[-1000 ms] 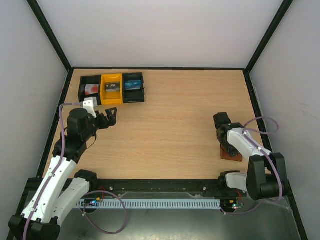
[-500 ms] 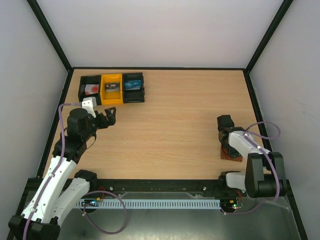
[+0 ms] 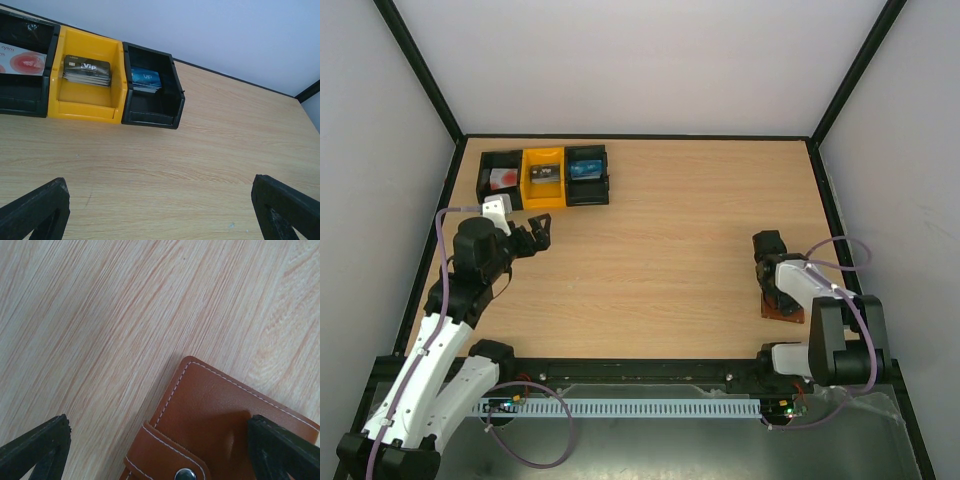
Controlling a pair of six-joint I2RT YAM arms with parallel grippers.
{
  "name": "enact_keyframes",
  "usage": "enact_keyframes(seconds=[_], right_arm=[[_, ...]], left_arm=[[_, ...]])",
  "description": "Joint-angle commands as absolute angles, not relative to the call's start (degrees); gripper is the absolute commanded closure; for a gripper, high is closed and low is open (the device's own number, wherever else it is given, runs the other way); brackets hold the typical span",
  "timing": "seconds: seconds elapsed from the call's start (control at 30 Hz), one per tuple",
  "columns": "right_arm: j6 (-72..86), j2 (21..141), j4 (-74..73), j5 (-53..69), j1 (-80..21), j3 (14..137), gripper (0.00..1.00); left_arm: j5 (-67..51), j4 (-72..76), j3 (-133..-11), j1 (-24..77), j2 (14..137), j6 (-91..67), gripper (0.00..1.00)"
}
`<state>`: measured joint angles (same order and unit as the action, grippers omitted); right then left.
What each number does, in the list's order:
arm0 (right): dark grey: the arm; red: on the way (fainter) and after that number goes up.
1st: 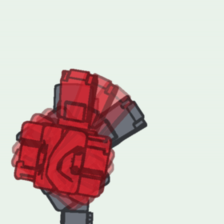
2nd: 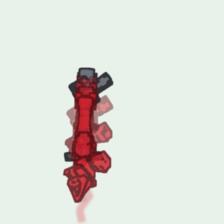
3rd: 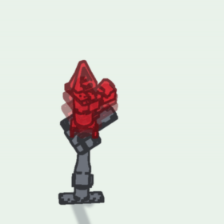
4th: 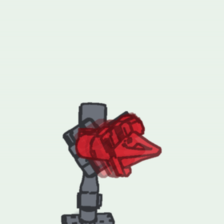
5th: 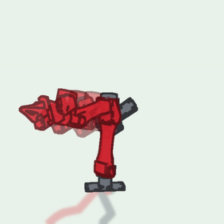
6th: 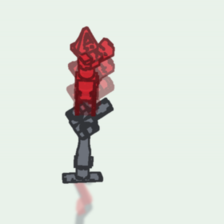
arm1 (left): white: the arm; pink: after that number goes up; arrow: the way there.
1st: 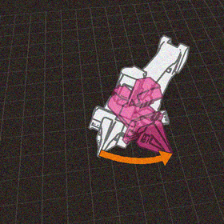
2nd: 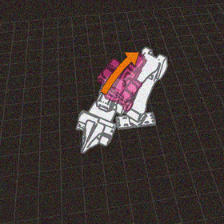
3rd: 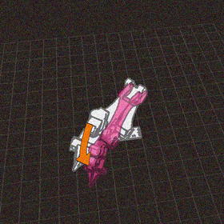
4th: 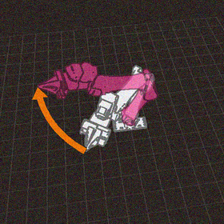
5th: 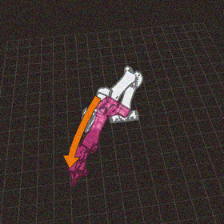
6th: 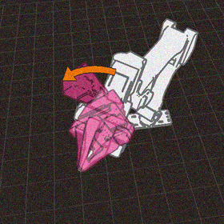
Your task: Take the credit cards out of the card holder
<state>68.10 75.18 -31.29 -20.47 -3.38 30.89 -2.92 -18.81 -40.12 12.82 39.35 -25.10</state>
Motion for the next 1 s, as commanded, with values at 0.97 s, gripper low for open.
enact_keyframes(seconds=[0.97], right_arm=[[57.2,84.2,-9.8,12.4,-24.3,36.3,0.08]], left_arm=[[-3.4,-18.8,-39.4,11.9,39.6,-25.0,0.00]])
